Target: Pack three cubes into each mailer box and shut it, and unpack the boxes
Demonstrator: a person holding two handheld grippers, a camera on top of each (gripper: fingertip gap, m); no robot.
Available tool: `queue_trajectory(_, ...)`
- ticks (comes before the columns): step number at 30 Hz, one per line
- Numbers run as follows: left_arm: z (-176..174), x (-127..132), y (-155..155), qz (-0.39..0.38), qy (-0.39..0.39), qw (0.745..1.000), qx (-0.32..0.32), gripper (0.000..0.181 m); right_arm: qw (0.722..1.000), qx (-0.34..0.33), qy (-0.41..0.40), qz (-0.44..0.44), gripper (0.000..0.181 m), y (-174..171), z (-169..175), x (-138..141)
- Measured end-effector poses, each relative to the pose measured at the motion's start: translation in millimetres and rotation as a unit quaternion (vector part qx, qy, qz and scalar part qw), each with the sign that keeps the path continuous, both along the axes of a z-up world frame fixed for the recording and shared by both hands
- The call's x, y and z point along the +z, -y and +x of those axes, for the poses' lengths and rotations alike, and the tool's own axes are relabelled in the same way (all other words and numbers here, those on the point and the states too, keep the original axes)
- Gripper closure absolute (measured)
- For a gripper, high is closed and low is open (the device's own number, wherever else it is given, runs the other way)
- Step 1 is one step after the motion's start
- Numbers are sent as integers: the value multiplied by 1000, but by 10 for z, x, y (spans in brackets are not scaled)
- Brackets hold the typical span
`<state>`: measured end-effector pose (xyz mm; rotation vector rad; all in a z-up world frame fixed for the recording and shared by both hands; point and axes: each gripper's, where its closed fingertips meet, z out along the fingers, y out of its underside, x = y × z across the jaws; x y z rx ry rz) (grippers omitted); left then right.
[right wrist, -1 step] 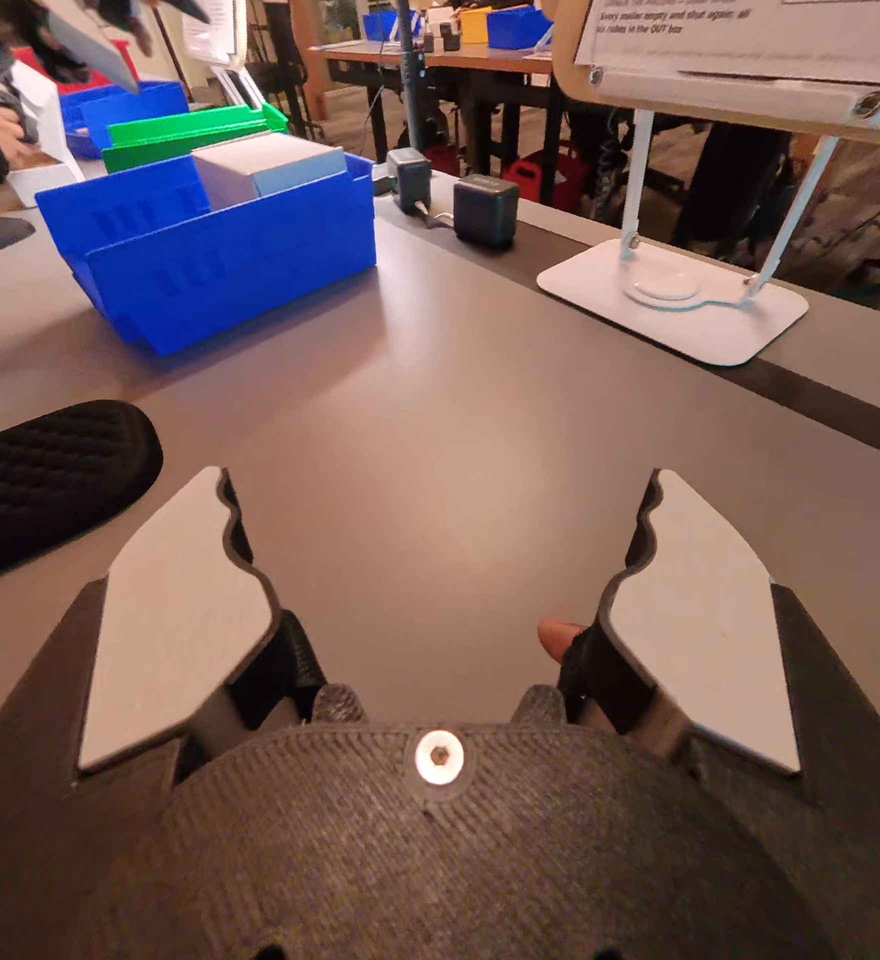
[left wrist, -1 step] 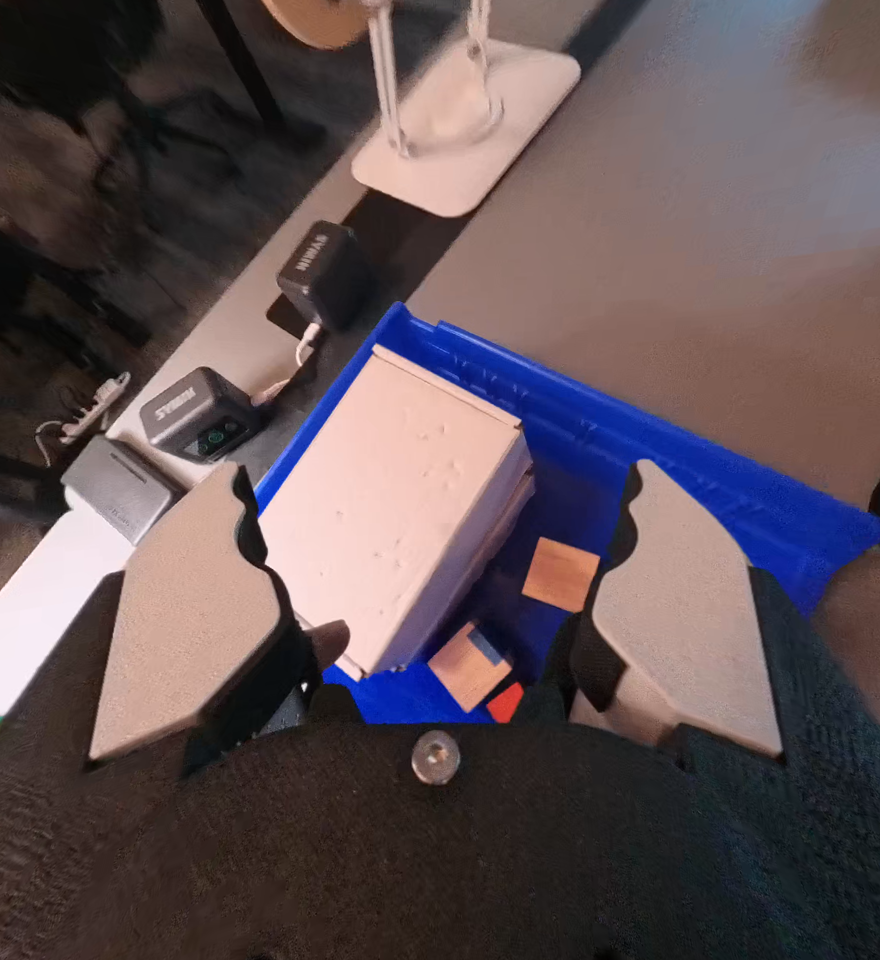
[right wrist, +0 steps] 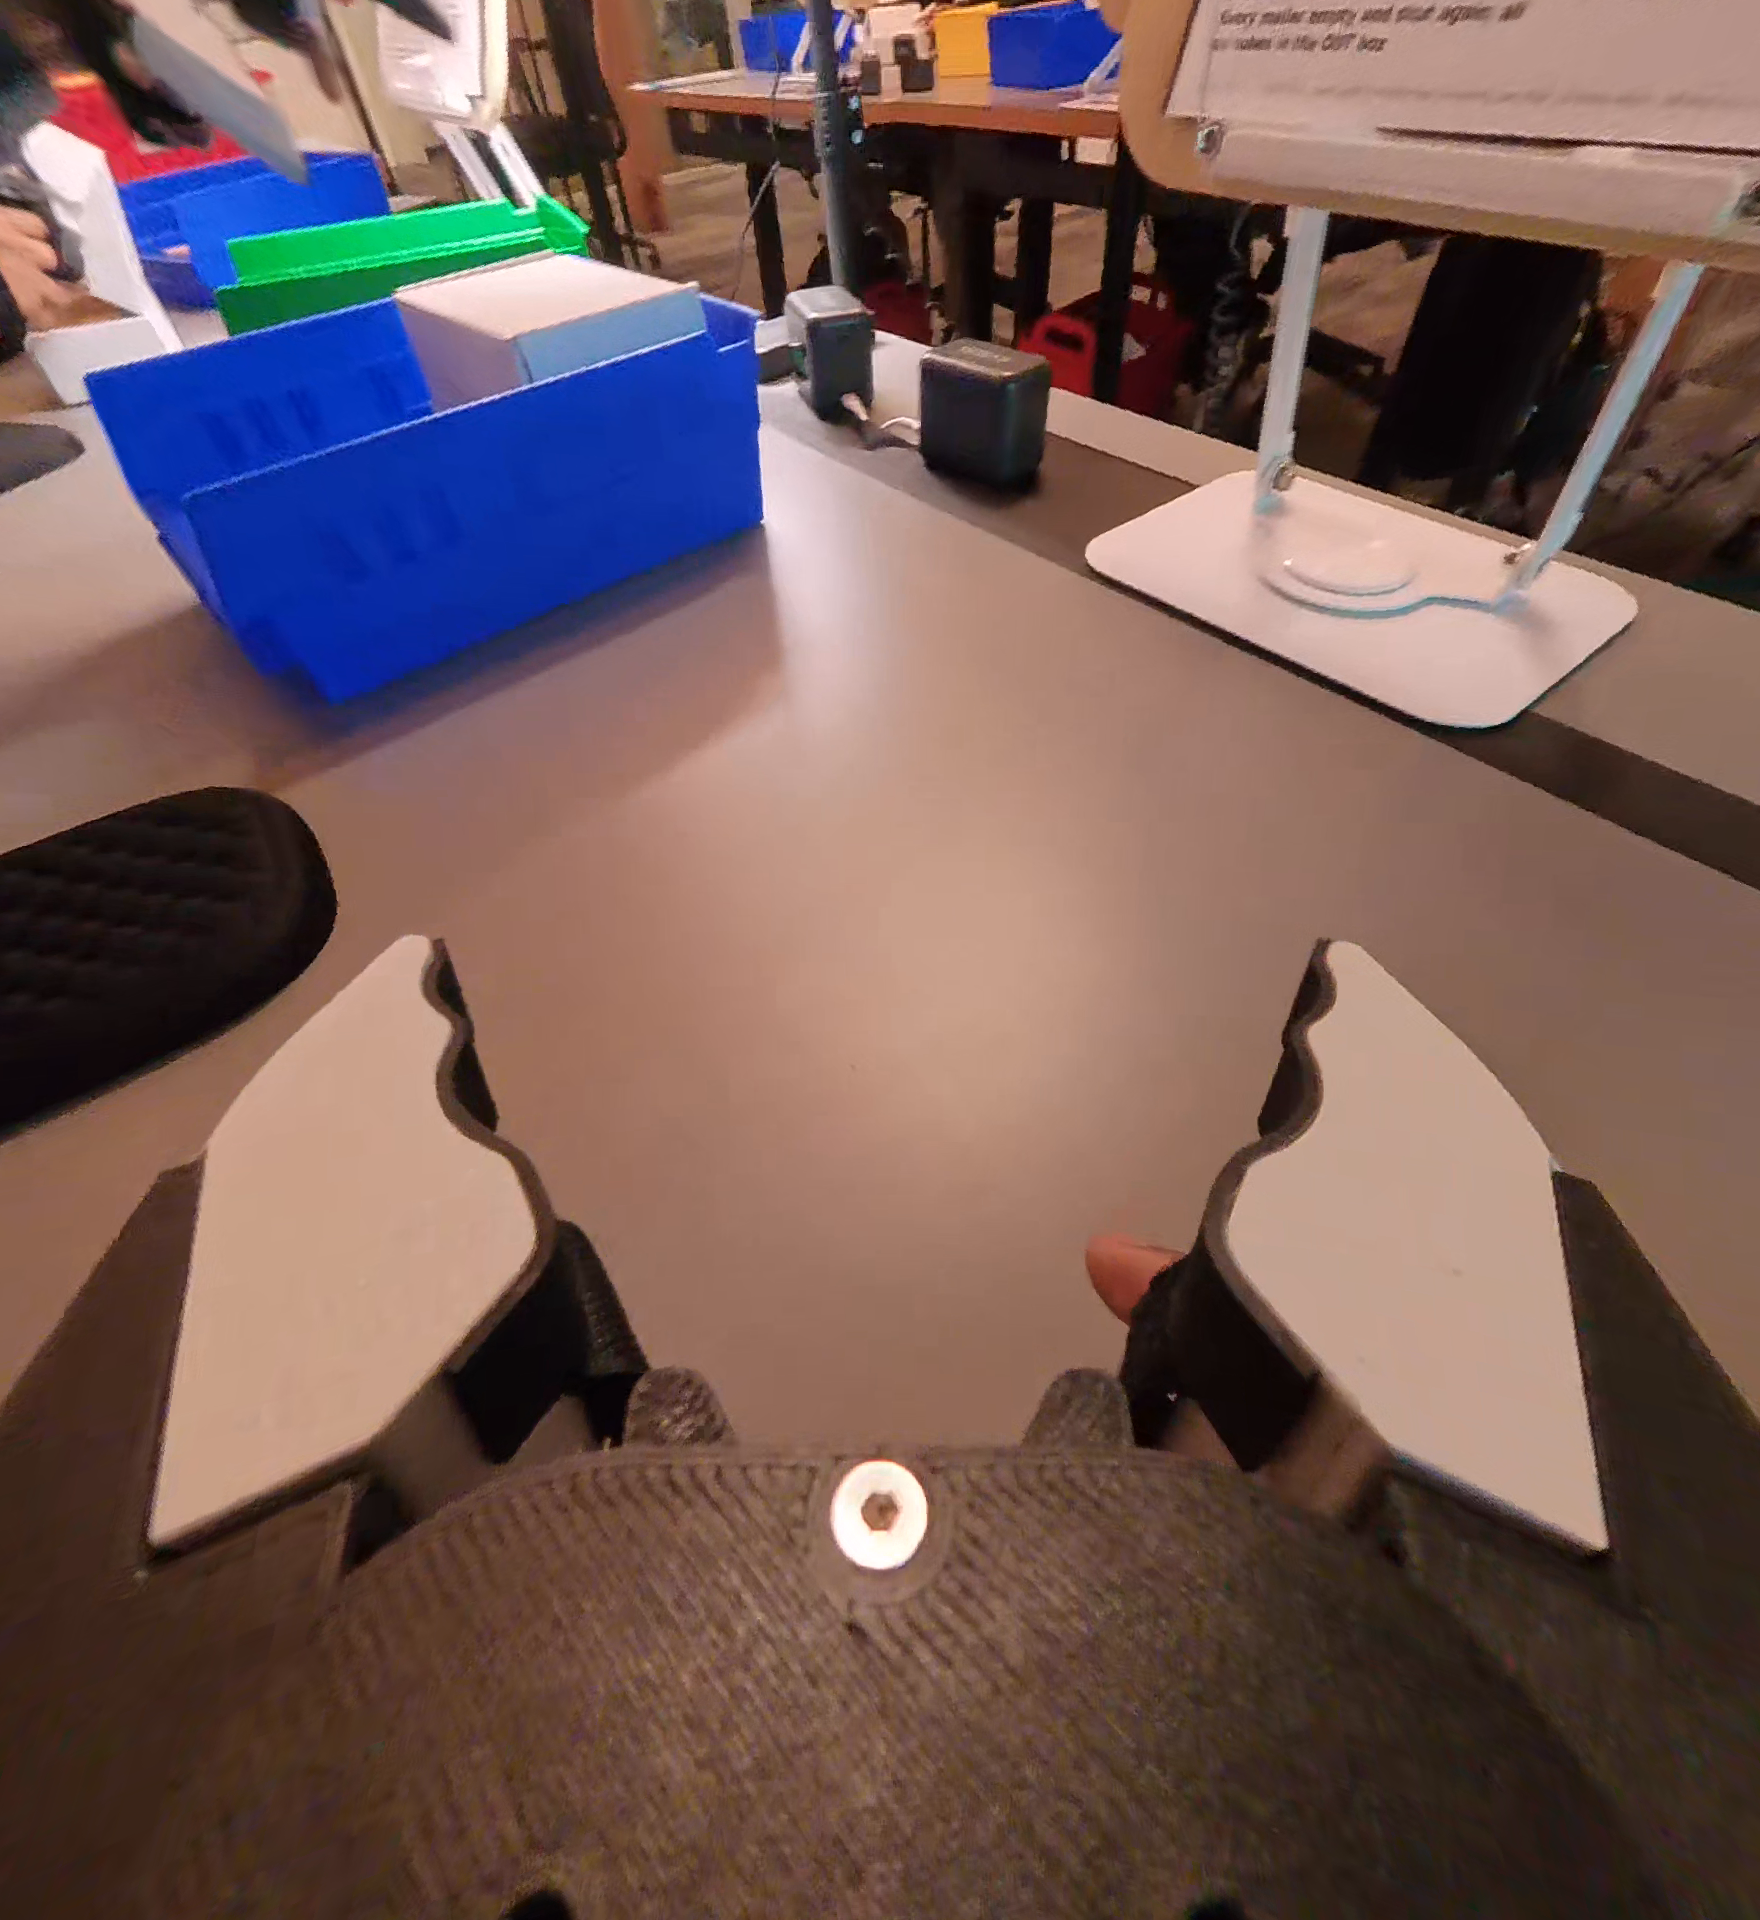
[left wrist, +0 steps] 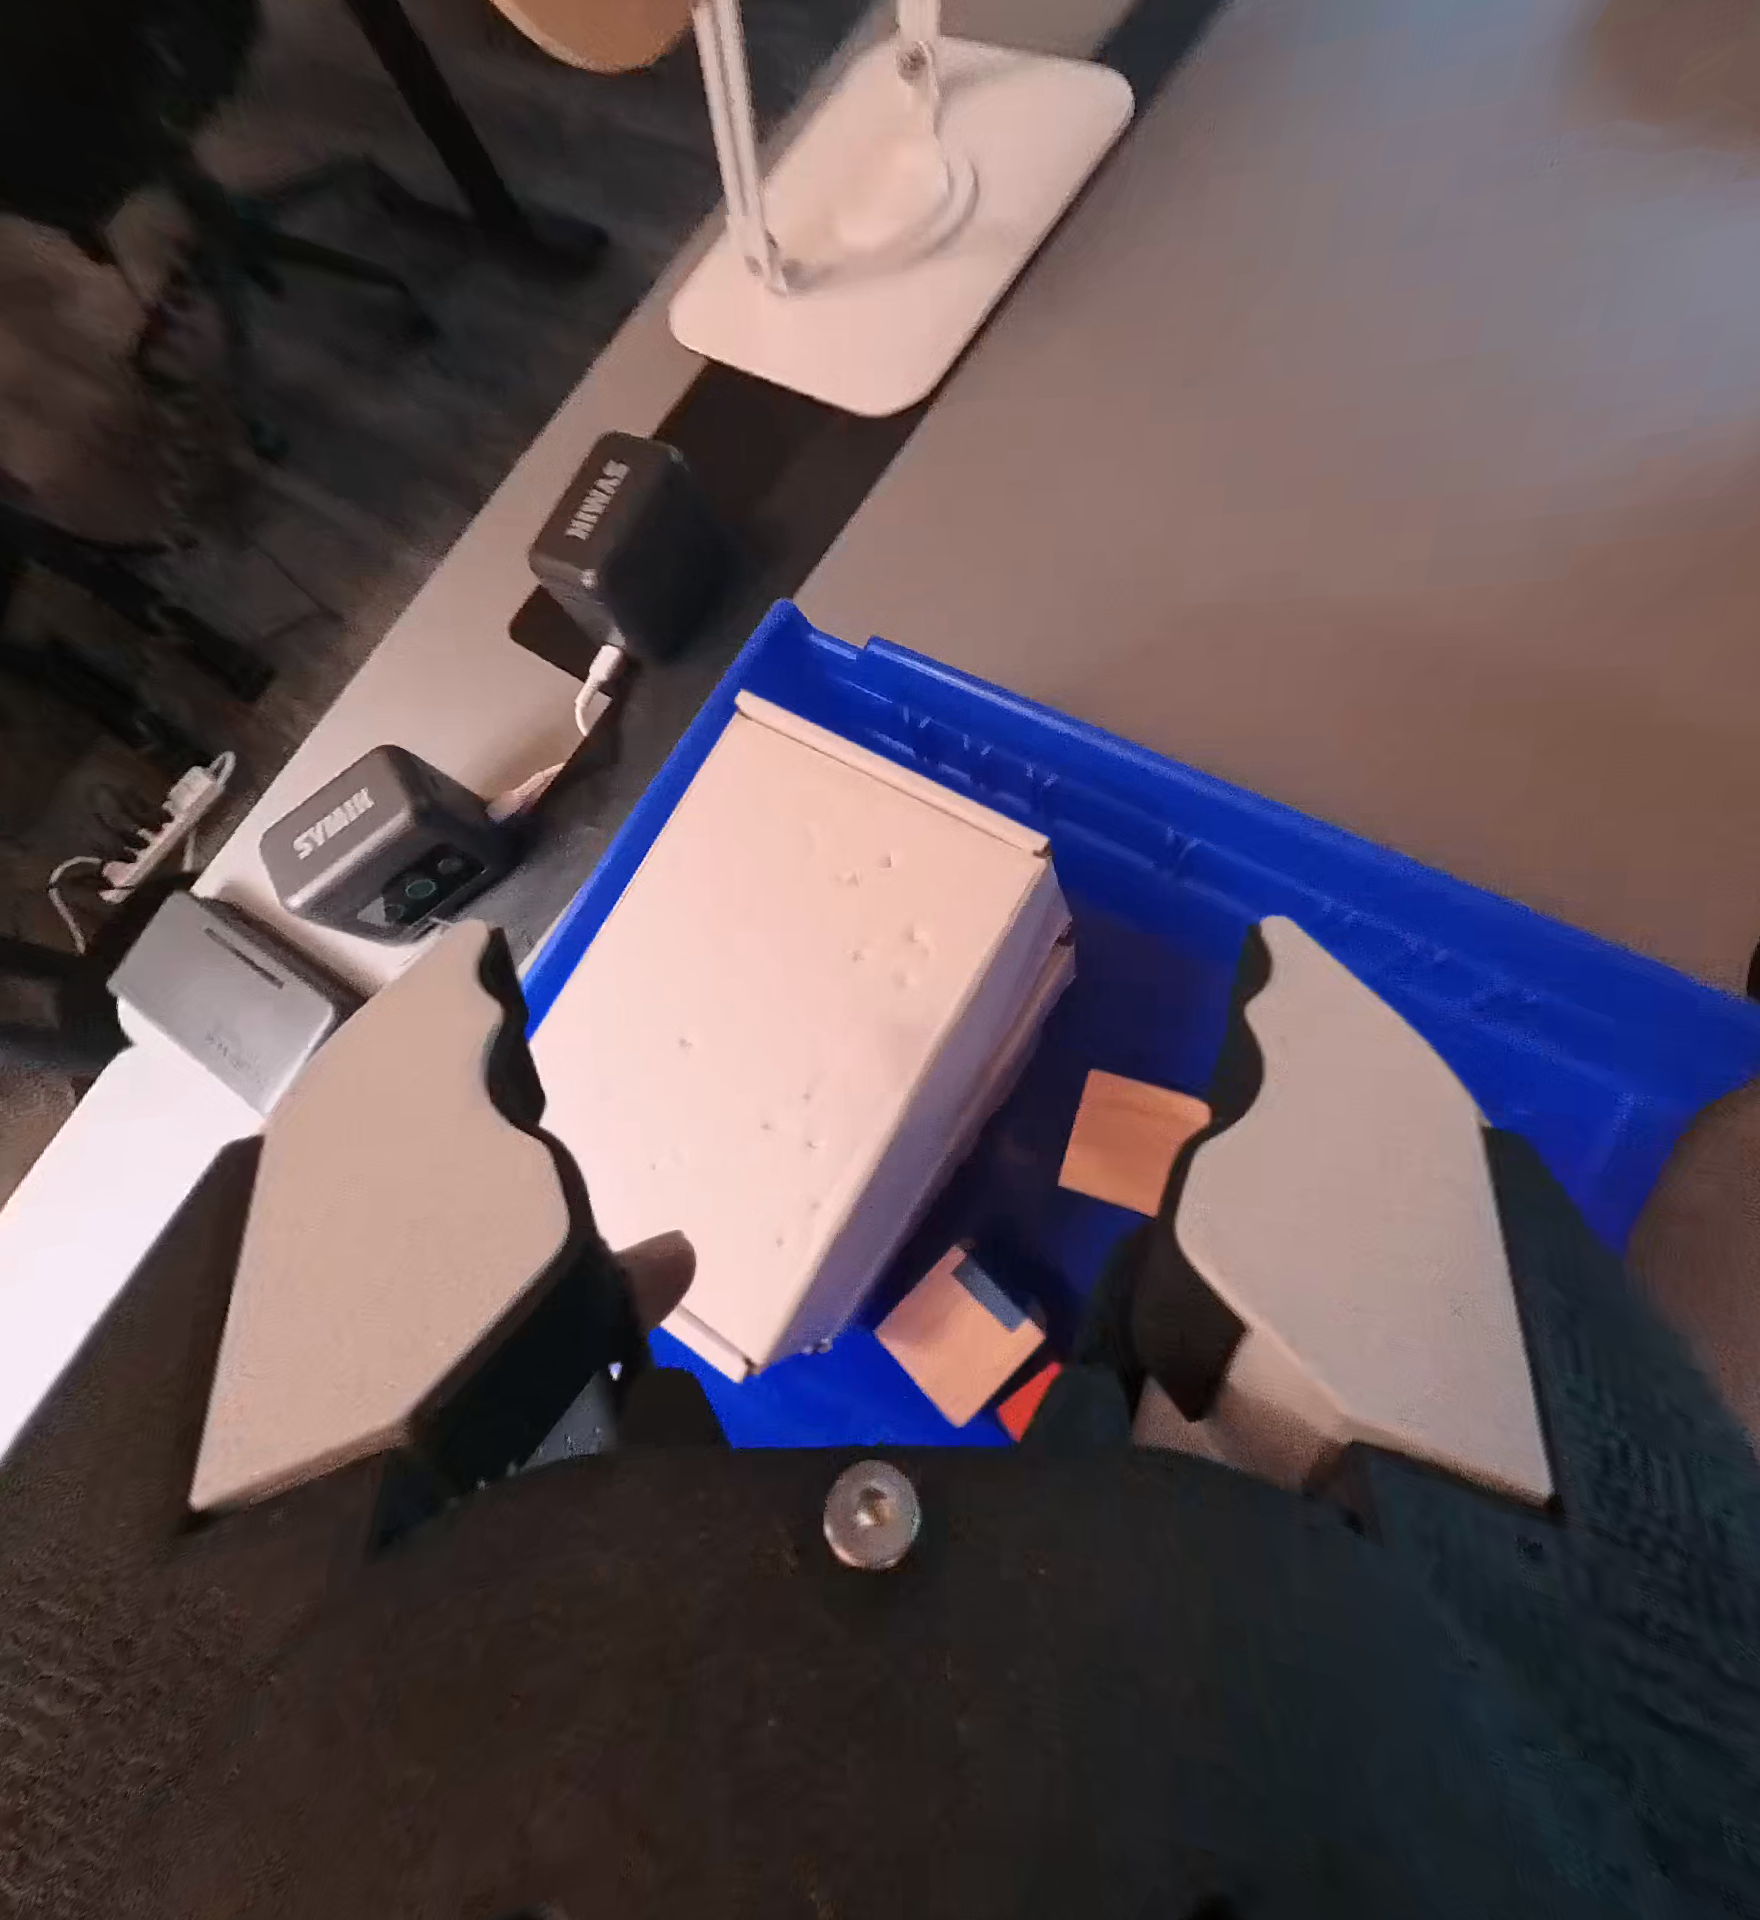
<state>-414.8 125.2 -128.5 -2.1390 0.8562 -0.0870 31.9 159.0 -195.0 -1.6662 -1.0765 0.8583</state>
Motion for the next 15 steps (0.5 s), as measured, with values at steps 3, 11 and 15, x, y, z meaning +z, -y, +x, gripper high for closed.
queue_trajectory(3,-90,-175,-98,-78,-60,995,-34,60,1000,25,-6,17,37,138,-9,24)
queue_trajectory(11,-357,-559,-269,-249,-159,954,-41,41,995,9,-61,78,37,85,122,159)
queue_trajectory(15,-295,-629,-254,-271,-161,946,-80,48,992,-2,-80,101,39,51,164,220)
